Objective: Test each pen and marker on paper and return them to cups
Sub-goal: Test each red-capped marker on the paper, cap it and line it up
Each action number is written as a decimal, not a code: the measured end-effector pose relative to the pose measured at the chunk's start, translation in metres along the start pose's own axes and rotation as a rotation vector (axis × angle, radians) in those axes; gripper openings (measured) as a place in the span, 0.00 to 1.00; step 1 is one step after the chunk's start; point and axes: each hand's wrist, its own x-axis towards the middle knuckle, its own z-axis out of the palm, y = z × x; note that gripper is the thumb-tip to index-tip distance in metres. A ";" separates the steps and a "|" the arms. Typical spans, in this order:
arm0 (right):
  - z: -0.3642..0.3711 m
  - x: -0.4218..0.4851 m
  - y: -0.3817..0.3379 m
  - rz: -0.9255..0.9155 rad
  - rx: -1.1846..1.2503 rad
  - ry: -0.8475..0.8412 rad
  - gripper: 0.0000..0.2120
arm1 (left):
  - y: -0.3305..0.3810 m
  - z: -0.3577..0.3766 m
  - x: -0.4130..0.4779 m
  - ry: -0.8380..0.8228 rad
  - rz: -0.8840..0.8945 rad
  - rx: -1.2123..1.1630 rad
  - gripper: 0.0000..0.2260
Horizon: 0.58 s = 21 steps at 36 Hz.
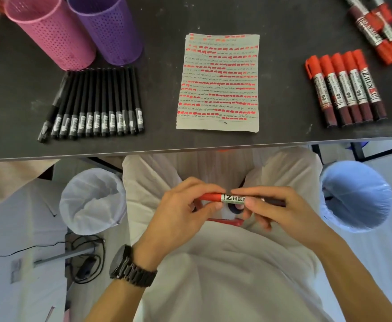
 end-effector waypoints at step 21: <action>0.064 0.020 -0.042 -0.094 0.731 0.157 0.18 | 0.095 -0.056 0.087 0.111 -0.075 -1.543 0.22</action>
